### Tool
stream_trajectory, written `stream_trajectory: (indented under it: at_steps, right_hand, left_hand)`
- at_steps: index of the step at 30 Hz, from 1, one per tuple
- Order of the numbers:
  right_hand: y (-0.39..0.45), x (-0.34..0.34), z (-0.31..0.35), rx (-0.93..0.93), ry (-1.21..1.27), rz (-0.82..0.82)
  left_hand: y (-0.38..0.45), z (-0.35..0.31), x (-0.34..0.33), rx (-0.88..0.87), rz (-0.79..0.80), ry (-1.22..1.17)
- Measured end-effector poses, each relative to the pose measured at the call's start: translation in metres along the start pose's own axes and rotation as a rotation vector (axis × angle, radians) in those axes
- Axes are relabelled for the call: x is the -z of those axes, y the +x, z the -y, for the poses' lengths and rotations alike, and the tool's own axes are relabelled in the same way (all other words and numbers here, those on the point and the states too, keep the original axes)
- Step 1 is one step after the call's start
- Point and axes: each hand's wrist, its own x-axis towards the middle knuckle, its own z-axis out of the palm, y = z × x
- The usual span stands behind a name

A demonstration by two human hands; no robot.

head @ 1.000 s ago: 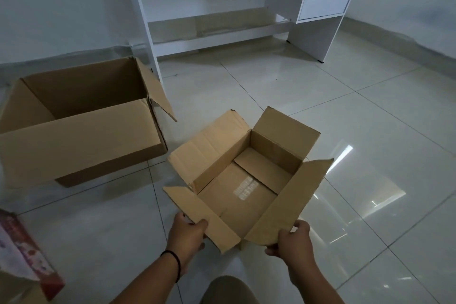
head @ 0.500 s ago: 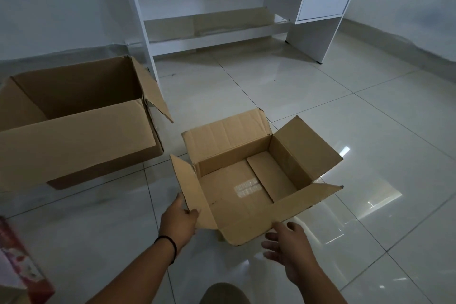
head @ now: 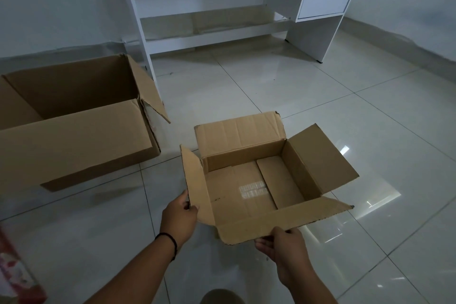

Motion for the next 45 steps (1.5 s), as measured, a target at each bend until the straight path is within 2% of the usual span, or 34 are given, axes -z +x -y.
stream_trajectory:
  at_steps: [13, 19, 25, 32, 38, 45]
  right_hand:
    - [0.009, 0.017, 0.021, 0.022, -0.106, -0.044]
    - [0.001, 0.019, 0.02, 0.004, -0.142, 0.038]
    - [-0.023, 0.006, 0.01, -0.114, -0.157, 0.174]
    - [-0.065, -0.035, -0.001, -0.035, -0.323, 0.351]
    - [-0.107, -0.09, -0.015, 0.076, -0.494, 0.482]
    - [-0.162, -0.174, -0.05, 0.233, -0.76, 0.61]
  left_hand:
    - [-0.01, -0.001, -0.017, -0.005, 0.009, -0.042]
    - [-0.01, -0.005, -0.01, 0.007, 0.05, -0.018]
    - [-0.028, -0.016, 0.014, 0.025, 0.027, 0.02]
    - [-0.074, -0.018, 0.08, -0.013, -0.128, 0.087]
    - [-0.12, 0.004, 0.176, -0.027, -0.404, 0.077]
    - [-0.174, 0.059, 0.291, 0.051, -0.665, -0.022]
